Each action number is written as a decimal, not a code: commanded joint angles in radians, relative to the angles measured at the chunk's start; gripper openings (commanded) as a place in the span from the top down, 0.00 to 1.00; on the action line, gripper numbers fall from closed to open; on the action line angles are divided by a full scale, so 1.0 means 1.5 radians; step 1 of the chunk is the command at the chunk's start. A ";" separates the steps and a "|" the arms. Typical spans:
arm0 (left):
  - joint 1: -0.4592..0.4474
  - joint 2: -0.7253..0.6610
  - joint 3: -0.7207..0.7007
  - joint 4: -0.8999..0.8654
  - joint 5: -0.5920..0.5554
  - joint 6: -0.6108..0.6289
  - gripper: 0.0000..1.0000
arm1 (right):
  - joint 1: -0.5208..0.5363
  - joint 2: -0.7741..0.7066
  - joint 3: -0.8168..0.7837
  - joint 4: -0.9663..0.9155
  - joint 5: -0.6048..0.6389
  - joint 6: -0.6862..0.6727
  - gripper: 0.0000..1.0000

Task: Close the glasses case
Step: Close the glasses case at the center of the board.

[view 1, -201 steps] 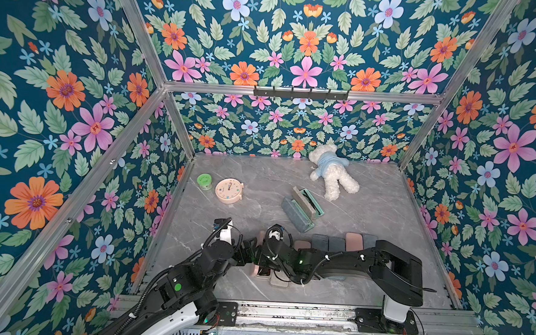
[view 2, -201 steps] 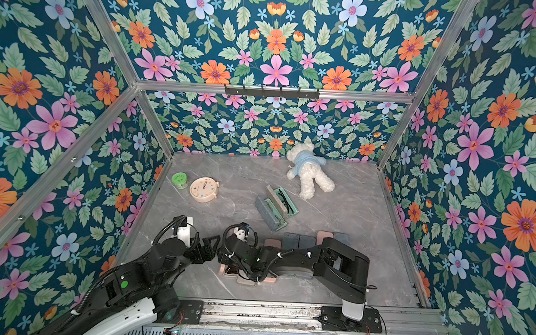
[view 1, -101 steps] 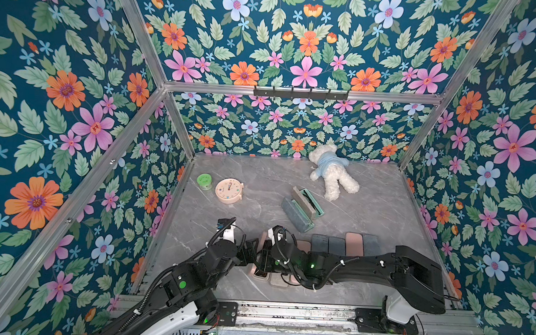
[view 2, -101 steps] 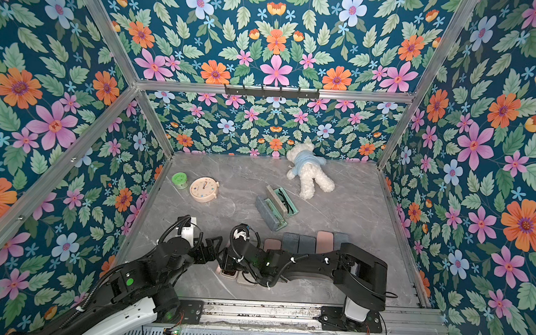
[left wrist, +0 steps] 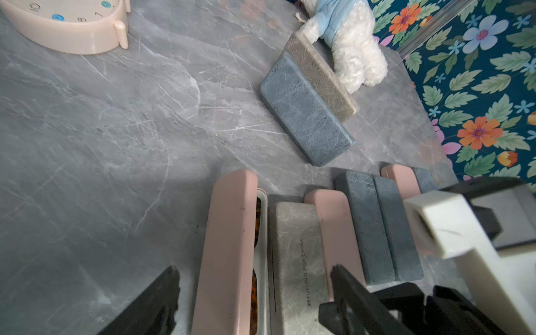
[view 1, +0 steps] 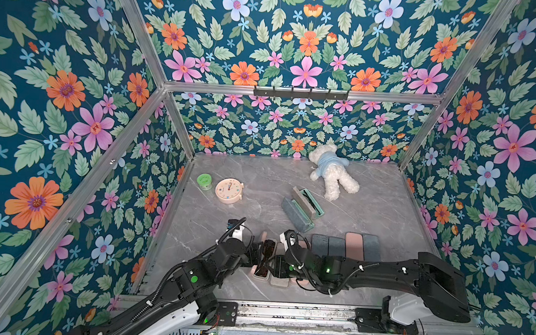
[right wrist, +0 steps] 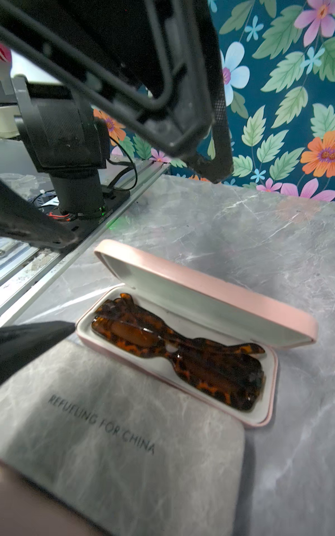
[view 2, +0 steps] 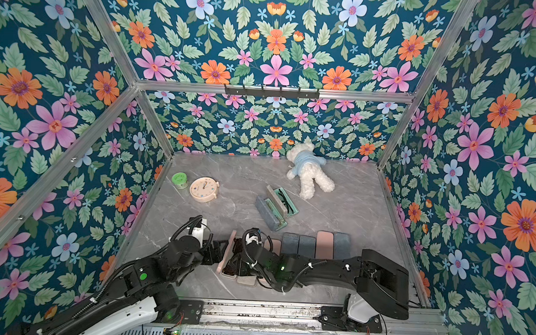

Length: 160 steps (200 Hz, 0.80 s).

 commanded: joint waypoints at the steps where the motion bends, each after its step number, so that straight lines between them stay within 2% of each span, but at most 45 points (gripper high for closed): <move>1: 0.000 0.017 -0.007 0.030 0.029 0.012 0.22 | -0.011 -0.004 -0.017 -0.005 -0.007 -0.006 0.57; 35: 0.000 0.064 -0.009 0.035 0.040 0.016 0.30 | -0.026 0.010 -0.027 0.006 -0.036 -0.015 0.61; 70: 0.000 0.073 -0.017 0.040 0.038 0.017 0.39 | -0.039 0.013 -0.059 0.034 -0.047 -0.014 0.66; 117: 0.000 0.087 -0.029 0.046 0.037 0.019 0.57 | -0.042 0.025 -0.080 0.049 -0.048 -0.018 0.70; 160: 0.000 0.102 -0.032 0.043 0.024 0.020 0.61 | -0.043 0.056 -0.078 0.078 -0.062 -0.019 0.71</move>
